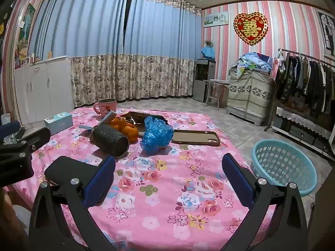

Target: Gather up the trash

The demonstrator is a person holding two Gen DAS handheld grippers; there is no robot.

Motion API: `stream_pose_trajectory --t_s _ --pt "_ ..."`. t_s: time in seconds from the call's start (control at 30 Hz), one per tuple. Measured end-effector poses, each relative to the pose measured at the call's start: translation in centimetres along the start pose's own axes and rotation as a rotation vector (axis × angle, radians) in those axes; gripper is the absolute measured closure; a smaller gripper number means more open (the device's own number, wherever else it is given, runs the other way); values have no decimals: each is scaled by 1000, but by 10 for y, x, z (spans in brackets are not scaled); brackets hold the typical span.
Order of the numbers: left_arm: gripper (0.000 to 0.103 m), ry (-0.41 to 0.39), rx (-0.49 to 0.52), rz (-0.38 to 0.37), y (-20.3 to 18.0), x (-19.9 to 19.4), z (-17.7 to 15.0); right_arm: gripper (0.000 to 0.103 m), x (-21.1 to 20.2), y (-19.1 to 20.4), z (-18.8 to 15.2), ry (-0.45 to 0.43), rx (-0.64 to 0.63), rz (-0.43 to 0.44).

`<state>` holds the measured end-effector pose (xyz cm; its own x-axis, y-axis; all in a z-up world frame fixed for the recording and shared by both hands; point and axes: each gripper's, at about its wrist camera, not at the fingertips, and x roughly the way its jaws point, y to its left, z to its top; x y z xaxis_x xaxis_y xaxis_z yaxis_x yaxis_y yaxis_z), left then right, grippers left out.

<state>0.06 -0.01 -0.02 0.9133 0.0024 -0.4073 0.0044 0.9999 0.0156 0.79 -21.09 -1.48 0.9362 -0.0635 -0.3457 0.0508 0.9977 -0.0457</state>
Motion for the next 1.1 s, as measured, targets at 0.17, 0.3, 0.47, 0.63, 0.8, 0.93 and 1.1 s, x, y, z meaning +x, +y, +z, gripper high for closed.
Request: stream_pose_trajectory --t_s 0.17,0.3,0.47,0.63,0.8,0.93,1.1 --pt "5 -7 13 -3 -1 0 0 4 0 0 0 2 3 0" --pt "5 -7 18 0 -4 0 -2 4 1 1 -1 4 -2 0" --pt "5 -11 13 -7 0 -1 -1 4 1 1 0 5 -1 0" --pt "5 -12 10 -5 1 -1 -1 4 0 0 0 6 1 0" --pt "5 -10 10 -6 1 -3 1 4 1 0 0 7 2 1" --pt "5 -13 12 -6 1 -2 1 4 1 -1 0 7 2 1" --pt "5 -14 13 -4 1 -3 2 4 1 -1 0 7 3 1"
